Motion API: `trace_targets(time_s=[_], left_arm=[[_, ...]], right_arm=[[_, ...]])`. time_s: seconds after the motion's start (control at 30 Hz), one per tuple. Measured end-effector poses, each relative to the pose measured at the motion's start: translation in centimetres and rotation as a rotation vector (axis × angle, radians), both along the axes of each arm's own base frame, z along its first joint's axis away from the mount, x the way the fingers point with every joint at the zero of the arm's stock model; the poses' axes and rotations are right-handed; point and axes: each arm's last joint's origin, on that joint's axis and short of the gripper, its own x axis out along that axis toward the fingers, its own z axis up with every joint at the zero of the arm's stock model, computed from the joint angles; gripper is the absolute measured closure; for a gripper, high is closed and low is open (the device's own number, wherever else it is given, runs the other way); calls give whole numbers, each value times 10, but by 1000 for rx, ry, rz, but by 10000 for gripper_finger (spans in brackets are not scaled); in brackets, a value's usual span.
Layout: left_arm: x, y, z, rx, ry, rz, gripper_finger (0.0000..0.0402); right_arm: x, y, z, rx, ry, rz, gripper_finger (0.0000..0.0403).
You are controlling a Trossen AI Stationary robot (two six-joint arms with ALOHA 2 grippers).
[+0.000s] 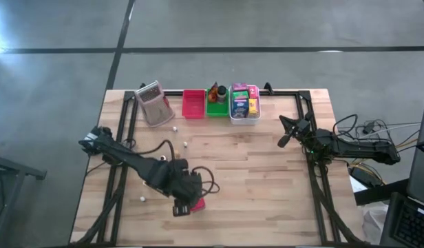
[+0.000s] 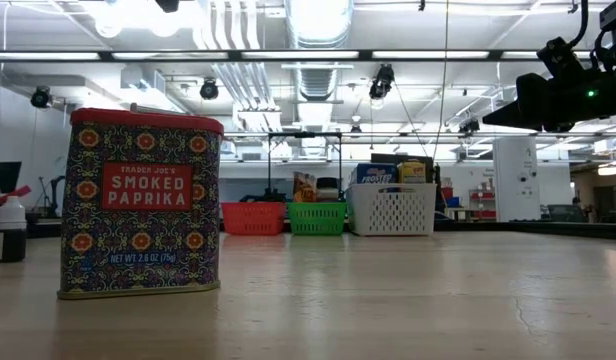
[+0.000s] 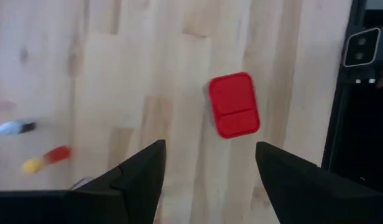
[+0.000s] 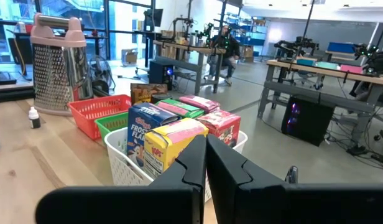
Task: Pick & Place Kitchen Items
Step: Put the red seasoning can into the green bin
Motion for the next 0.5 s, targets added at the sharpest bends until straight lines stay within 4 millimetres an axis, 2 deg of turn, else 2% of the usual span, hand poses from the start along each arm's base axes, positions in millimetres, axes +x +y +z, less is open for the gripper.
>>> trace_targets(time_s=[0.2, 0.5], left_arm=[[4, -16, -30, -42, -46, 3, 149], [7, -18, -76, -98, -51, 108, 149]], right_arm=[[0, 0, 0, 0, 0, 0, 394], [0, 0, 0, 0, 0, 0, 394]])
